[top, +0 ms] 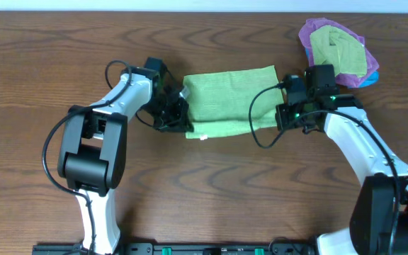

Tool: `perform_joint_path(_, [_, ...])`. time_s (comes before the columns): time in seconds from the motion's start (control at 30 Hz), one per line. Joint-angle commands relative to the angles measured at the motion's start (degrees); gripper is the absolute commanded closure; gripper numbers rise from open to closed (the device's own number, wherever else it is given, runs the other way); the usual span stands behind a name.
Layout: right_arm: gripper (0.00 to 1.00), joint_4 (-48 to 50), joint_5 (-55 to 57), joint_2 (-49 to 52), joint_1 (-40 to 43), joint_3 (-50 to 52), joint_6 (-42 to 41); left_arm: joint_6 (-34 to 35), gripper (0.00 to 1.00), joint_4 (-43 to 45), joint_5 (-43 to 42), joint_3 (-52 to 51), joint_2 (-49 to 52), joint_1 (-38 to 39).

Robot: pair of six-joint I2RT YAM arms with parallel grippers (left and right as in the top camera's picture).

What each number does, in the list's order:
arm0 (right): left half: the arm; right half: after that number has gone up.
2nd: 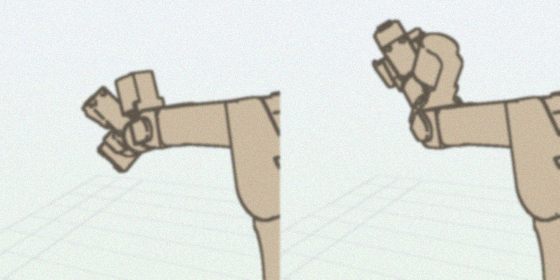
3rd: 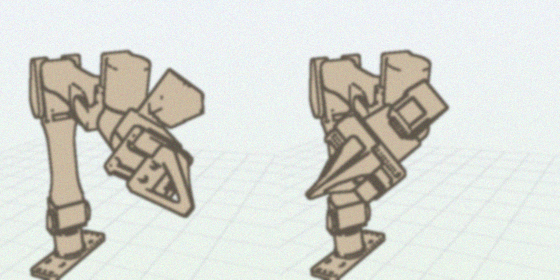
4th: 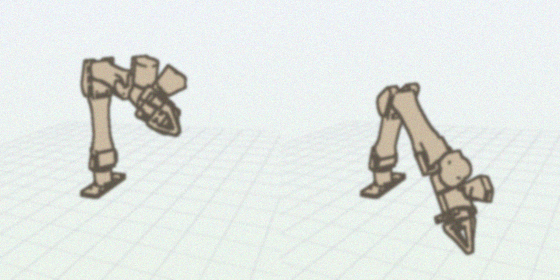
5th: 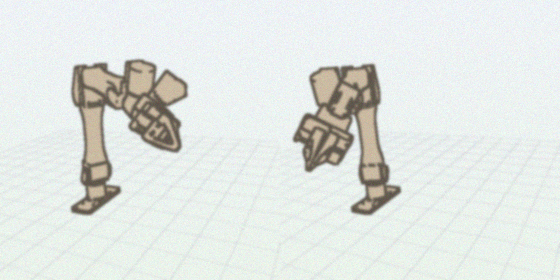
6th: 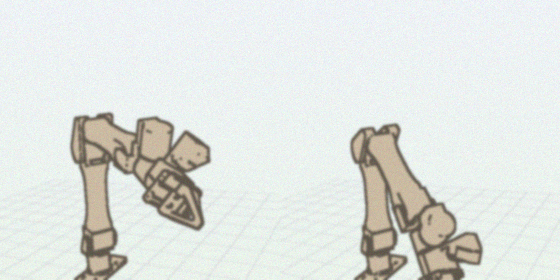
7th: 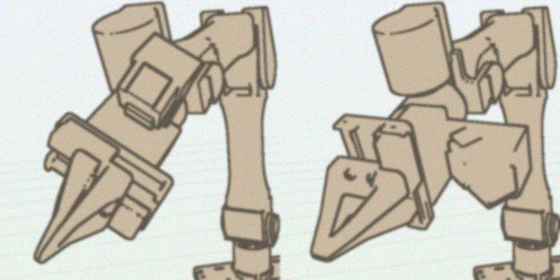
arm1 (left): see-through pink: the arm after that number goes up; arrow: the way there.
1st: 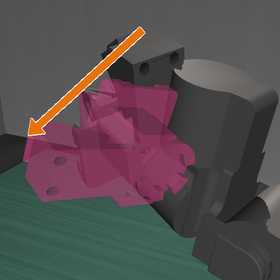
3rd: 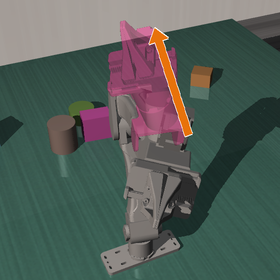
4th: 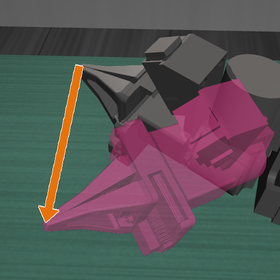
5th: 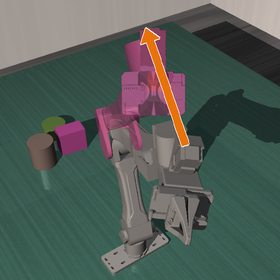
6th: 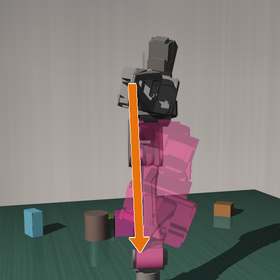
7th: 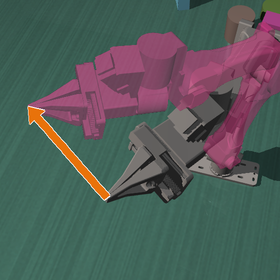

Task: Fold the cloth

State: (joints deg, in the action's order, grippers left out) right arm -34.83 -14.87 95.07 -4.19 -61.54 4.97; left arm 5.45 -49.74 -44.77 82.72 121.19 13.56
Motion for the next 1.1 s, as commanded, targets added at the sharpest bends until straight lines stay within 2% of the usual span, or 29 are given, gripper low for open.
perform_joint_path(0.0, [0.99, 2.16, 2.03, -1.42, 0.42, -0.17, -1.11, 2.78, 0.94, 1.4, 0.02, 3.28, -1.99, -1.53])
perform_joint_path(0.13, [0.99, 8.02, 3.82, -1.4, 0.39, -0.17, -1.53, 7.34, 0.94, 6.1, 1.95, 5.46, -2.84, -2.4])
perform_joint_path(0.43, [0.99, 18.58, 8.02, 0.48, 0.39, -0.17, -1.75, 13.05, 0.94, 17.14, 4.74, 5.64, -2.84, -2.47])
perform_joint_path(0.83, [0.99, 28.28, 9.09, 8.26, 0.42, -0.28, -1.75, 15.5, 0.94, 20.68, 15.28, 5.64, -2.84, -2.47])
perform_joint_path(1.07, [0.99, 33.55, 9.09, 11.13, 0.39, -0.35, -2.21, 17.55, 0.94, 25.49, 17.38, 5.64, -2.82, -2.43])
